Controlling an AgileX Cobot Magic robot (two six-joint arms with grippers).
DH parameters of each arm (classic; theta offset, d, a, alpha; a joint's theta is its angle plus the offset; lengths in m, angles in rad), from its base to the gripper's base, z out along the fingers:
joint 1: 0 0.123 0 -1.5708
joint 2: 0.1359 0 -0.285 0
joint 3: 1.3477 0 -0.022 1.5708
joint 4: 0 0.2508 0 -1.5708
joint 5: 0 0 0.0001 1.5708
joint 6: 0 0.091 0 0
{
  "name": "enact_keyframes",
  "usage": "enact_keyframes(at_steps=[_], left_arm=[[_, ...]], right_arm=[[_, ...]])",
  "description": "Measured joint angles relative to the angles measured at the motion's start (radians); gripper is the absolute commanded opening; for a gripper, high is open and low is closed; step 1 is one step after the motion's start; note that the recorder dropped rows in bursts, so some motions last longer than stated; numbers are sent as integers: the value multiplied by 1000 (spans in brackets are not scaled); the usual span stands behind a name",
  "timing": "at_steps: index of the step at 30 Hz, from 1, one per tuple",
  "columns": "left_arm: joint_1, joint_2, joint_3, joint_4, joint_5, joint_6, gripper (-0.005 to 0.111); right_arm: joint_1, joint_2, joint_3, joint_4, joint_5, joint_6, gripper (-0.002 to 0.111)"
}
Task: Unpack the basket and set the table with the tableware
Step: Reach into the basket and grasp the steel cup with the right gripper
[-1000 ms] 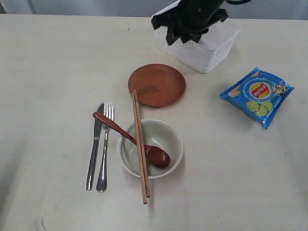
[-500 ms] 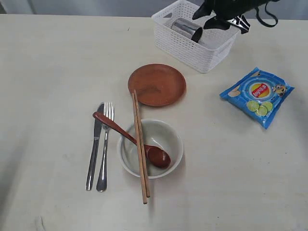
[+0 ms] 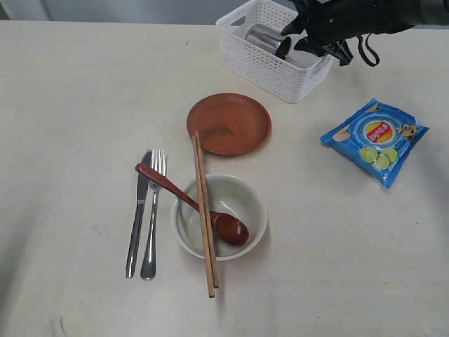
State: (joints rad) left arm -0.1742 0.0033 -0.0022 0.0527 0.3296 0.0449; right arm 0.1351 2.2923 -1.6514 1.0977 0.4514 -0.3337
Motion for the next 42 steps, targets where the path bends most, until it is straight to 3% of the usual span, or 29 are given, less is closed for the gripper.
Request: enact_keyframes(at_steps=[5, 13, 18, 25, 42], left_arm=[[0, 0, 0, 0, 0, 0, 0], [0, 0, 0, 0, 0, 0, 0], [0, 0, 0, 0, 0, 0, 0], [0, 0, 0, 0, 0, 0, 0], [0, 0, 0, 0, 0, 0, 0]], right_arm=[[-1, 32, -46, 80, 33, -40, 41], [-1, 33, -153, 50, 110, -68, 41], [0, -9, -221, -151, 120, 70, 41], [-2, -6, -251, -736, 274, 404, 41], [-160, -4, -304, -966, 474, 424, 41]])
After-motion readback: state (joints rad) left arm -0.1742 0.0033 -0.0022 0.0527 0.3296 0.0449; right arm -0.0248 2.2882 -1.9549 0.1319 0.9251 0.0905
